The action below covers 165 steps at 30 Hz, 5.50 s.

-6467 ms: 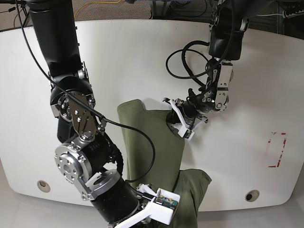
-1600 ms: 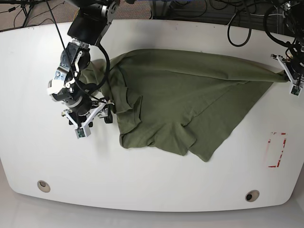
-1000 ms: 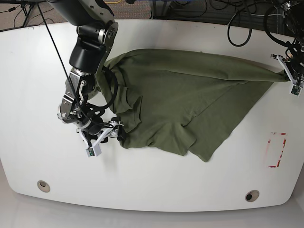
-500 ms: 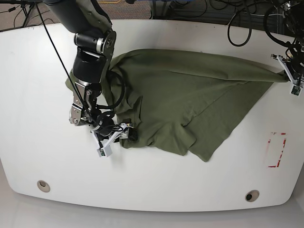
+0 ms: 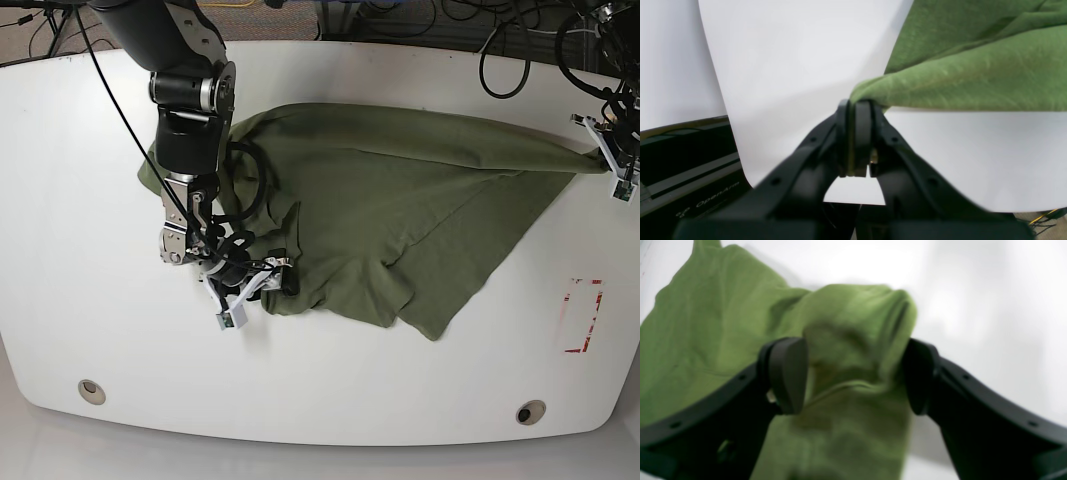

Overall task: Layout the t-shirt on the table in an organized manner, then fold the t-shirt properly
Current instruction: 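Reach the right gripper to the shirt's bunched sleeve and grasp it, then pull the grasped fabric with the right gripper away from the left gripper, then lift the shirt with both grippers and swing it up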

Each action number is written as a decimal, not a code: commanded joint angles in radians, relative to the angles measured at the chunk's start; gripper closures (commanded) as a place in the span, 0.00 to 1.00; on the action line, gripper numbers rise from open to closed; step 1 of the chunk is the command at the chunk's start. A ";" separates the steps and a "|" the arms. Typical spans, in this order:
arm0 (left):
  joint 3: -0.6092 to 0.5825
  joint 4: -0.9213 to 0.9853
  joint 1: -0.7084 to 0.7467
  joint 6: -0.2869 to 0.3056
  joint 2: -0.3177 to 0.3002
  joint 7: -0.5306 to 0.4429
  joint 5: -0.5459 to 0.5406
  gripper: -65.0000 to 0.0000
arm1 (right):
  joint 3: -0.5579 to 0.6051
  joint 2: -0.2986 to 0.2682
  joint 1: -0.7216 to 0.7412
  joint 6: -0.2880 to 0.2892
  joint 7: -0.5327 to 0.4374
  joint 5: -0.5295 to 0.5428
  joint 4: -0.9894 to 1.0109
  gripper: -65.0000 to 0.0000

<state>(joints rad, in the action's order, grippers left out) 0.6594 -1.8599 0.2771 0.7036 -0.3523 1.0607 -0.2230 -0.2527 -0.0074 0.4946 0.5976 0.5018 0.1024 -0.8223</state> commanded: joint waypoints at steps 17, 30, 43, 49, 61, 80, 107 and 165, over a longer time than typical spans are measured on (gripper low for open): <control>0.009 -0.016 -0.025 -0.005 -0.018 -0.012 -0.005 1.00 | 0.003 -0.078 0.034 -0.009 -0.045 0.015 0.037 1.00; 0.003 -0.016 -0.026 -0.005 -0.018 -0.012 -0.005 1.00 | 0.003 -0.084 -0.053 -0.009 0.087 0.016 -0.240 1.00; 0.003 -0.014 -0.026 -0.005 -0.018 -0.012 -0.005 1.00 | -0.001 -0.084 -0.061 -0.009 0.082 0.016 -0.176 0.58; 0.003 -0.014 -0.026 -0.005 -0.018 -0.012 -0.005 1.00 | 0.002 -0.082 -0.053 -0.009 0.024 0.016 -0.130 0.46; 0.003 -0.014 -0.026 -0.005 -0.018 -0.012 -0.005 1.00 | 0.002 -0.081 0.048 -0.009 -0.061 0.016 0.090 0.31; 0.003 -0.013 -0.051 -0.005 -0.018 -0.012 0.000 1.00 | 0.099 -0.064 0.069 -0.011 -0.078 0.016 0.146 0.64; -0.026 -0.042 -0.147 -0.005 0.019 -0.010 0.006 1.00 | 0.100 -0.101 -0.184 -0.003 0.298 0.018 -0.581 0.96; -0.410 -0.050 -1.317 -0.005 0.118 0.143 0.511 1.00 | 0.349 -0.530 0.811 0.101 0.774 0.024 -0.895 0.95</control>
<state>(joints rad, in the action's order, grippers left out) 0.2474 -1.9022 -1.0538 0.7021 -0.2249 1.2140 0.2691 0.1230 -0.5072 1.2449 0.7074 1.2938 0.1535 -1.6398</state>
